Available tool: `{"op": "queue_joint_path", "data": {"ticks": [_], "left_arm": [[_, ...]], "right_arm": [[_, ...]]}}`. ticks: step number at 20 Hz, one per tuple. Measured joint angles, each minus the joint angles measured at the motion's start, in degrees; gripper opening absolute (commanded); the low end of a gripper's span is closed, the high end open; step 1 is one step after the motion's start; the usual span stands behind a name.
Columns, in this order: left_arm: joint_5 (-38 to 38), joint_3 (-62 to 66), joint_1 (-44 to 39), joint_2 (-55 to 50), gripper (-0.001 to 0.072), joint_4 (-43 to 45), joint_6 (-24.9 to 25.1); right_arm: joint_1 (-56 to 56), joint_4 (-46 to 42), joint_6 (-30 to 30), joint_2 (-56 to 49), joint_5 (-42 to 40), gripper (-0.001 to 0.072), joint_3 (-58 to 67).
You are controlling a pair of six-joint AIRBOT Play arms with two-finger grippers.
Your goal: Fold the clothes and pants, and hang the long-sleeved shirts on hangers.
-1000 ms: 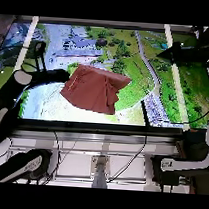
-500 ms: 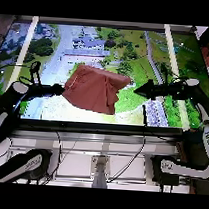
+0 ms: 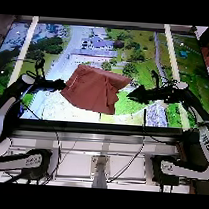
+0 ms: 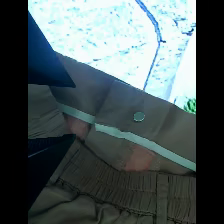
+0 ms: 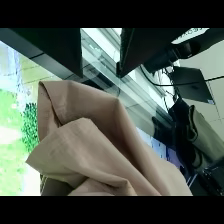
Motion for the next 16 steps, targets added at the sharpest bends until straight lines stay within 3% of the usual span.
{"op": "queue_joint_path", "data": {"ticks": [1,2,9,16], "left_arm": [[-1.8,1.7,0.0,-1.6,0.0362,0.0,0.8],[-3.6,3.0,0.0,-2.8,0.0362,0.0,1.7],[-9.9,6.5,0.0,-7.0,0.0361,0.1,7.1],[-12.7,6.9,0.0,-7.8,0.0347,2.3,8.0]], "right_arm": [[0.1,0.0,0.0,0.0,0.0,0.048,0.0],[0.2,0.0,0.0,0.0,0.0,0.0492,-0.1],[0.3,-0.1,0.0,0.0,1.8,0.0492,-0.1],[0.3,-0.1,0.0,0.0,3.1,0.0492,-0.1]]}}
